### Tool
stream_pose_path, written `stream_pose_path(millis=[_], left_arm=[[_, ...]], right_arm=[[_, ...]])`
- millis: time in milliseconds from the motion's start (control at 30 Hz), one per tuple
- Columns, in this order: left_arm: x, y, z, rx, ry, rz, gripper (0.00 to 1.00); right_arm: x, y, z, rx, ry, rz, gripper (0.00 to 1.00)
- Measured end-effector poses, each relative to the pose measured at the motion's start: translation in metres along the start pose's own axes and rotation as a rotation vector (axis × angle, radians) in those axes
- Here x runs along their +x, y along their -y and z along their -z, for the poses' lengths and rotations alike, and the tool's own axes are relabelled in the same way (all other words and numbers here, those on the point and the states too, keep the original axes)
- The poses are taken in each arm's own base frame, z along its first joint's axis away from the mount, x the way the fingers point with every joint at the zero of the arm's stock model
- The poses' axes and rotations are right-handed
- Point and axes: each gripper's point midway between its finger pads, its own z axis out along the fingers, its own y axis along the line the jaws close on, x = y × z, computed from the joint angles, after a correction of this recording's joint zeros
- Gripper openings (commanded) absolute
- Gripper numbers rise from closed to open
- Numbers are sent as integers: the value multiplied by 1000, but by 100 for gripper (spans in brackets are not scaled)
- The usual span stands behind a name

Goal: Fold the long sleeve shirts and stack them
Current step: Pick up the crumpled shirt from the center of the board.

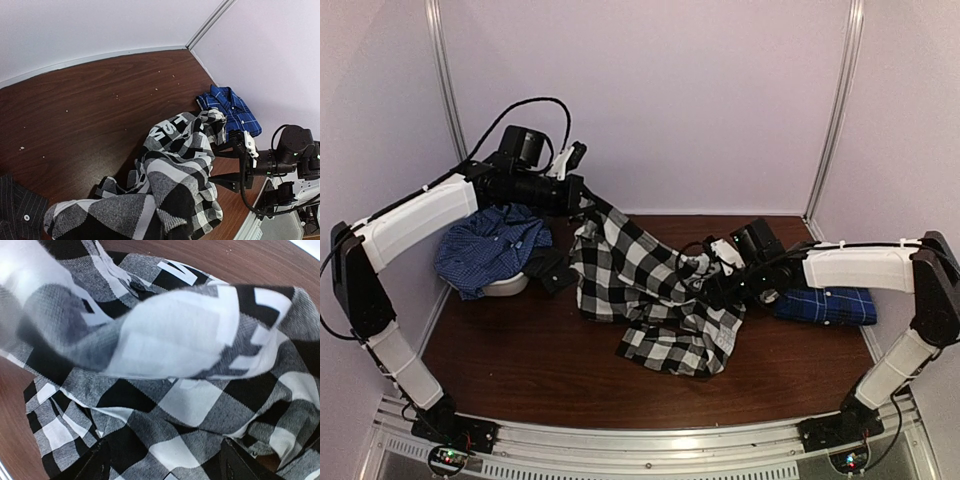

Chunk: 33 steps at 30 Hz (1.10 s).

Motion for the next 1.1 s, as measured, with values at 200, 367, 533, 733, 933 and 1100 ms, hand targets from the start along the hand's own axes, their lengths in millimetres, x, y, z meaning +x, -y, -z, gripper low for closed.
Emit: stream_pose_path(millis=[200, 367, 533, 733, 933, 1100], left_arm=[[-1, -3, 2, 14, -2, 1, 0], [-7, -16, 8, 1, 11, 10, 0], [-9, -20, 9, -3, 15, 8, 0], [-8, -20, 9, 1, 11, -3, 0], [-6, -25, 10, -11, 1, -10, 0], [-6, -34, 13, -29, 2, -10, 0]], right_arm=[[2, 6, -23, 33, -67, 128, 75], [10, -1, -24, -7, -103, 198, 76], [4, -24, -23, -68, -95, 262, 74], [12, -29, -33, -60, -131, 293, 74], [15, 5, -35, 48, -144, 203, 74], [23, 44, -27, 83, -134, 56, 74]])
